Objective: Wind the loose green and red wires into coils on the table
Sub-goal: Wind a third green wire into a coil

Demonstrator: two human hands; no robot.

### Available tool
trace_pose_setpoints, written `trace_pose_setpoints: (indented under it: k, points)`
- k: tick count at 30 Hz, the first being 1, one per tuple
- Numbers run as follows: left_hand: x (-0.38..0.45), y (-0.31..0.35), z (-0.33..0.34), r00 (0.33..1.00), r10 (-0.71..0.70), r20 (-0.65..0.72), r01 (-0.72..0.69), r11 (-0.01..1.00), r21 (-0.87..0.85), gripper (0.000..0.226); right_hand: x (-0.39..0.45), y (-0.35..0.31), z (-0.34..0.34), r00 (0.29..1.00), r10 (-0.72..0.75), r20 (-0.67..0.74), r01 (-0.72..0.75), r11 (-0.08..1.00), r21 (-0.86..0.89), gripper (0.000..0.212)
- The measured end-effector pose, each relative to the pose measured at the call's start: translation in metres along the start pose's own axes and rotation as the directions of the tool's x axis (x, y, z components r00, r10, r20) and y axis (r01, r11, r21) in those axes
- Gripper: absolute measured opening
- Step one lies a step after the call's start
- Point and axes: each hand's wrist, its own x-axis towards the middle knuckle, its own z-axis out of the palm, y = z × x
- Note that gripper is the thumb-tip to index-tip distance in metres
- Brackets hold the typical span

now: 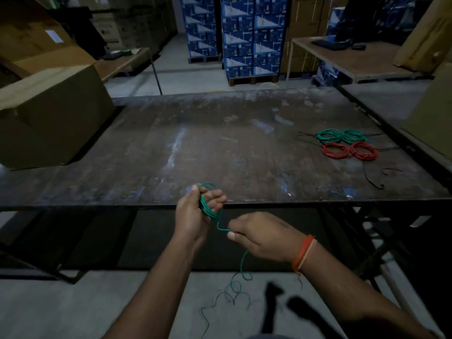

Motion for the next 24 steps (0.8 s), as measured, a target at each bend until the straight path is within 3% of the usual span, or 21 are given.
trace_pose_setpoints:
  k: [2, 4, 7, 9, 12, 15, 17, 18, 20, 22, 24]
  points:
    - [-0.007, -0.012, 0.002, 0.999, 0.025, 0.038, -0.032, 0.979, 0.2, 0.032, 0.006, -0.009, -0.009, 0.999, -0.032, -0.043, 0.027, 0.993, -0.113, 0.029]
    - [-0.01, -0.019, -0.004, 0.986, 0.137, 0.096, -0.165, 0.883, 0.44, 0.035, 0.008, -0.015, -0.019, 0.994, -0.048, -0.094, 0.026, 0.973, -0.229, 0.038]
    - [-0.018, -0.018, -0.008, 0.952, 0.183, 0.245, -0.297, 0.746, 0.597, 0.042, 0.005, -0.018, -0.043, 0.975, -0.101, -0.198, 0.053, 0.971, -0.231, 0.018]
    - [-0.027, -0.013, -0.005, 0.955, 0.063, 0.289, -0.23, 0.775, 0.589, 0.04, 0.006, -0.016, -0.057, 0.966, -0.077, -0.246, 0.048, 0.992, -0.119, 0.016]
    - [-0.035, -0.006, -0.001, 0.954, -0.145, 0.262, -0.014, 0.852, 0.524, 0.033, 0.015, -0.001, -0.059, 0.955, 0.061, -0.29, -0.026, 0.992, 0.124, 0.017]
    - [-0.04, 0.002, -0.002, 0.916, -0.302, 0.263, 0.223, 0.93, 0.292, 0.033, 0.021, 0.025, -0.048, 0.908, 0.303, -0.291, -0.143, 0.874, 0.464, 0.023]
    - [-0.042, 0.005, -0.004, 0.869, -0.376, 0.322, 0.368, 0.926, 0.089, 0.034, 0.022, 0.031, -0.034, 0.895, 0.414, -0.168, -0.213, 0.727, 0.653, 0.022]
    - [-0.042, 0.006, -0.005, 0.858, -0.38, 0.346, 0.399, 0.917, 0.018, 0.034, 0.022, 0.029, -0.023, 0.898, 0.437, -0.059, -0.239, 0.594, 0.768, 0.018]
    - [-0.04, 0.006, -0.006, 0.863, -0.359, 0.356, 0.405, 0.913, -0.059, 0.034, 0.021, 0.022, -0.006, 0.88, 0.437, 0.187, -0.302, 0.21, 0.93, 0.015]
    - [-0.038, 0.004, -0.007, 0.896, -0.328, 0.299, 0.365, 0.928, -0.077, 0.033, 0.019, 0.021, 0.003, 0.838, 0.384, 0.388, -0.366, -0.132, 0.921, 0.014]
    - [-0.036, -0.001, -0.009, 0.942, -0.269, 0.201, 0.279, 0.96, -0.023, 0.032, 0.018, 0.025, 0.005, 0.82, 0.265, 0.508, -0.399, -0.372, 0.838, 0.019]
